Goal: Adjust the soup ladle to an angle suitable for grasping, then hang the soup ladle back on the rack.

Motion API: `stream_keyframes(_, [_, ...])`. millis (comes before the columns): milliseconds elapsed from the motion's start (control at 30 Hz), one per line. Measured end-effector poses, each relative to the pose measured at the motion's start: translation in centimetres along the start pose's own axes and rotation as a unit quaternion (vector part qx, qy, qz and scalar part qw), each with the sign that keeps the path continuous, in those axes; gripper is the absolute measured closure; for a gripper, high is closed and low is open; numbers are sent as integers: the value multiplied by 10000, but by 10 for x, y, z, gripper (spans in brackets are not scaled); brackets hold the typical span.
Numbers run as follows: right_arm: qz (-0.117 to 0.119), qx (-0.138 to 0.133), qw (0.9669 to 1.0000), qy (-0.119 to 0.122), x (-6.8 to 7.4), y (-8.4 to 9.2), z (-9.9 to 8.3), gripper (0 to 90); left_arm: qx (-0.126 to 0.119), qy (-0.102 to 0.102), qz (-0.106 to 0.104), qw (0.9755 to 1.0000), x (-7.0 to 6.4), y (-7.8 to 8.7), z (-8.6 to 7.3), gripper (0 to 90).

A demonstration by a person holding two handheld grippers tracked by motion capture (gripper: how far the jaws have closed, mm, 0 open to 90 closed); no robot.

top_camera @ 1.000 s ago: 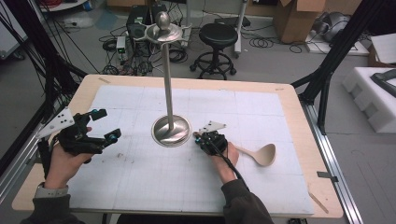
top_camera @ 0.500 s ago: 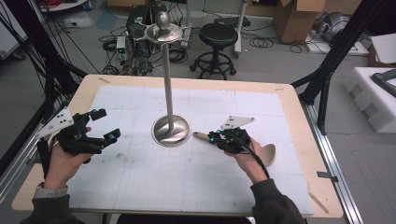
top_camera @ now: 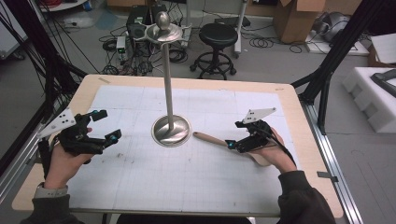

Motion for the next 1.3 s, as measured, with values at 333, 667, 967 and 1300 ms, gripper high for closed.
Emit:
stream_keyframes(333, [284,529,9963,617,-15,5,-10,114,15,20,23,10000,-2,4,-2,40])
stream_keyframes(667, [476,856,9932,626,-22,-1,-20,123,53,38,30,10000,0,4,-3,41])
stream_keyframes(967, [513,1291,9870,812,-24,-8,-26,125,73,38,26,10000,-1,4,-4,41])
stream_keyframes(1300, [532,1694,9774,1148,-21,-18,-29,150,62,33,16,10000,-1,4,-4,41])
Point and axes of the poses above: each handheld gripper's, and its own axes: y roughly backward along the jaws, z roughly out of its top, x roughly to its left, the point moved 2 cm from there along -y, roughly forward along the jaws, and after that the axes turned 8 degrees about -z, right-handed, at the moved point
